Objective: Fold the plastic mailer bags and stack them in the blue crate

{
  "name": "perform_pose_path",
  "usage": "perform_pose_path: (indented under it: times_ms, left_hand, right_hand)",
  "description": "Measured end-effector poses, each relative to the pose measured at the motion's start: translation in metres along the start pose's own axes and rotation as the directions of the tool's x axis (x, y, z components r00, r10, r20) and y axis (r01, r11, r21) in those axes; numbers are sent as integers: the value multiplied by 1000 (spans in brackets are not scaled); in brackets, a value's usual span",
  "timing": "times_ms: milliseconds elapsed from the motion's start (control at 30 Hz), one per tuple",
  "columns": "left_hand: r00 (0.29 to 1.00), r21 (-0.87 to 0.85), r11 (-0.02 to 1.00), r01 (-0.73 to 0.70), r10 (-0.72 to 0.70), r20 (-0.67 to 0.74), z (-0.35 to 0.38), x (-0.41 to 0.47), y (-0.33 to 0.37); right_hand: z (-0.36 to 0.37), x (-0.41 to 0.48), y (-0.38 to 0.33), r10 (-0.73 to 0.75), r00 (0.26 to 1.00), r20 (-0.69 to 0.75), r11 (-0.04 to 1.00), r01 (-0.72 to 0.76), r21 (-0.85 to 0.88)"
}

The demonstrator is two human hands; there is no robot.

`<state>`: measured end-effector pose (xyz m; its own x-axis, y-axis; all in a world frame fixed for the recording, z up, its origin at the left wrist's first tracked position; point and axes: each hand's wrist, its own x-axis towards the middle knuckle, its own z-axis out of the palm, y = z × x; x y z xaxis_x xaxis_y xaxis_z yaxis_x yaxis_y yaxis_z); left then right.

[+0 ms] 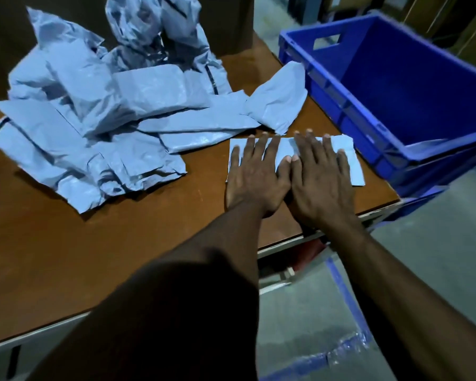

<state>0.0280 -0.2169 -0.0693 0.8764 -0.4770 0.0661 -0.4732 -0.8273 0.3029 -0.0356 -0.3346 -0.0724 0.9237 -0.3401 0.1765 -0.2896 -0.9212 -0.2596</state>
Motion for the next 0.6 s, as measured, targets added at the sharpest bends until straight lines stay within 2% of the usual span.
perform_pose_path:
  times_ms: [167,233,367,500,600]
  left_hand:
    - [1000,30,999,-10,9,24,2,3,-2]
    - [999,16,1000,-14,14,34,1,2,-3]
    - [999,30,999,-20,19,39,2,4,-2]
    - [1000,37,999,-16,15,28,5,7,-2]
    - [999,73,997,-12,9,33,6,6,-4]
  right_hand:
    - [10,10,12,-22,985,168,999,28,-37]
    - [-6,15,5,2,988,153,999,-9,42]
    - [-24,28,2,49,999,-9,994,-47,100]
    - [-6,15,12,34,990,134,997,-43,66]
    - [0,18,16,40,985,166,999,-43,17]
